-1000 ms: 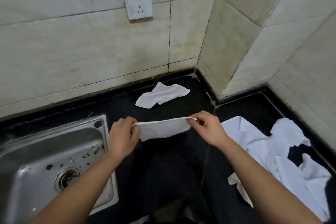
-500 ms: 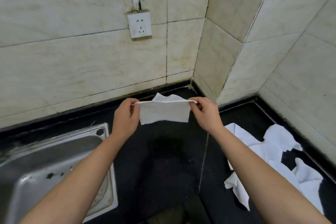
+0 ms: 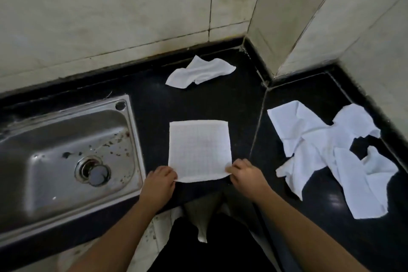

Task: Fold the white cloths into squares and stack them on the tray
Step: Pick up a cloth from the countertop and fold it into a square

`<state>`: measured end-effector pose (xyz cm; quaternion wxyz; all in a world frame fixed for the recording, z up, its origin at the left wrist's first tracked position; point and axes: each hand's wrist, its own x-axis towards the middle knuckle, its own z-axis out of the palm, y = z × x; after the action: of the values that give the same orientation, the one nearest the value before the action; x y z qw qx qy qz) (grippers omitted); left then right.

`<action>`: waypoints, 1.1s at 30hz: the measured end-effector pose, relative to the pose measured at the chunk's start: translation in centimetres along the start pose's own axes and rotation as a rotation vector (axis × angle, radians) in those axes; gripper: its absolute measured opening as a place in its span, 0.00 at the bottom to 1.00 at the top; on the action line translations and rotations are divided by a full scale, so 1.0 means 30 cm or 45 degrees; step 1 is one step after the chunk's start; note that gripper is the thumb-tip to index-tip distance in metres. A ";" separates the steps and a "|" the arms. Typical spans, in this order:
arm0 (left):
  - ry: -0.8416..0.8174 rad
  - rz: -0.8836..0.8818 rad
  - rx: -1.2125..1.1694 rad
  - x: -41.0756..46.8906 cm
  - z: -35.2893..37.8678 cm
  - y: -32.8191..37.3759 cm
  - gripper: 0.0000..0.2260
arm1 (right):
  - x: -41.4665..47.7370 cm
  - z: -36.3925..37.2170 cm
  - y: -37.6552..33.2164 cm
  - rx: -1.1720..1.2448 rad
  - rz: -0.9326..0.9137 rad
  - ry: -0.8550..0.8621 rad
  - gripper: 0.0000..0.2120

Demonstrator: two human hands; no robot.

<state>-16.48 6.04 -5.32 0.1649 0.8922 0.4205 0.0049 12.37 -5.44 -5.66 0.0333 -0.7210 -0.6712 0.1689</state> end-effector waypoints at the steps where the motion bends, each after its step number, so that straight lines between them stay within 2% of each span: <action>1: -0.012 0.014 -0.009 -0.022 0.021 -0.003 0.13 | -0.020 0.020 0.002 0.005 -0.013 0.046 0.12; 4: -0.003 0.007 -0.092 -0.046 0.052 -0.034 0.12 | -0.037 0.030 0.015 0.072 -0.048 0.141 0.13; 8: 0.016 -0.117 -0.254 -0.016 0.015 -0.034 0.08 | -0.025 -0.001 0.020 0.188 0.033 0.062 0.11; 12: 0.027 -0.352 -0.538 0.080 -0.060 -0.035 0.07 | 0.047 -0.075 0.026 0.560 0.277 0.031 0.08; 17: 0.057 -0.722 -0.959 0.261 -0.113 -0.070 0.08 | 0.208 -0.128 0.050 1.144 0.689 0.063 0.06; 21: 0.153 -0.901 -1.160 0.392 -0.106 -0.103 0.07 | 0.327 -0.135 0.066 1.370 0.859 0.146 0.04; 24: 0.186 -0.902 -1.174 0.457 -0.087 -0.111 0.04 | 0.389 -0.131 0.071 1.357 0.913 0.192 0.06; 33: 0.285 -0.929 -1.087 0.534 -0.037 -0.141 0.04 | 0.460 -0.102 0.084 0.887 0.929 0.144 0.10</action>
<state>-9.46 20.90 -7.63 0.4561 0.5376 0.6769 0.2115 16.24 8.37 -6.21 0.2471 -0.8626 -0.2766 0.3440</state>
